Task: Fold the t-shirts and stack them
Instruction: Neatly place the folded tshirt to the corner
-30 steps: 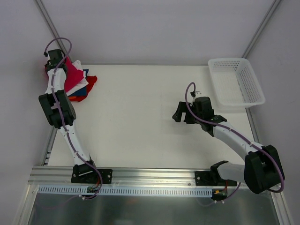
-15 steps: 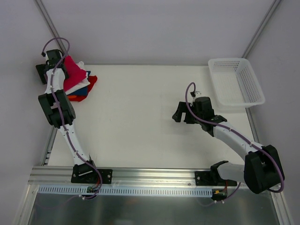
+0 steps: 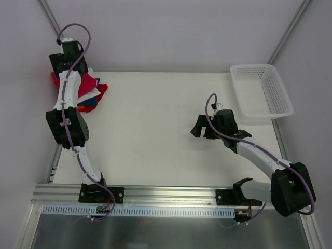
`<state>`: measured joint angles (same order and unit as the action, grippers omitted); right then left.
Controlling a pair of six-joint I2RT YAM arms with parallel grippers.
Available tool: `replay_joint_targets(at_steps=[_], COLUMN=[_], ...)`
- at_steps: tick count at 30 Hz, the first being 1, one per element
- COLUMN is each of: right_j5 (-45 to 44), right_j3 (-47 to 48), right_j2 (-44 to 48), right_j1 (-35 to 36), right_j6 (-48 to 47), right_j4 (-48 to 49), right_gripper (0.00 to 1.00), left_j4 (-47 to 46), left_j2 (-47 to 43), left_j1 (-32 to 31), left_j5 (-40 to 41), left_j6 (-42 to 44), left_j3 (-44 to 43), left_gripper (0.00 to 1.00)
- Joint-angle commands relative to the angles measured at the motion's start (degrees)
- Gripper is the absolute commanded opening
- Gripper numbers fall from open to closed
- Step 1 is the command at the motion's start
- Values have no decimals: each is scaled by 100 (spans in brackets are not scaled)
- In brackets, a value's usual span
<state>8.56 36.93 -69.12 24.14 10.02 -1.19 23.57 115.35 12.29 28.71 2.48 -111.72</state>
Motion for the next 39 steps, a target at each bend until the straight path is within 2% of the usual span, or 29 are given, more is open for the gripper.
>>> replay_joint_targets(at_steps=[1, 6, 16, 23, 29, 39], right_j5=[138, 129, -91, -416, -776, -1557], right_j3=[-54, -107, -107, 60, 384, 596], right_j2=[259, 417, 830, 944, 760, 944], right_j1=[-32, -32, -32, -32, -32, -41], right_j6=[70, 88, 35, -97, -228, -528], right_j4=[277, 242, -232, -706, -1199, -1639], right_gripper=[99, 99, 99, 100, 100, 100], left_j4=[-28, -46, -46, -318, -906, -1381], left_j2=[-724, -1216, -1876, -2052, -2175, -2262], left_j1=[-350, -781, -1818, -2565, -3303, -4208], left_j5=[126, 135, -716, -1552, -1728, -1878], left_j6=[24, -107, -845, -1600, -2058, -1909], left_j3=[-60, 36, 458, 1511, 2574, 3253], left_gripper=[99, 99, 99, 99, 99, 99])
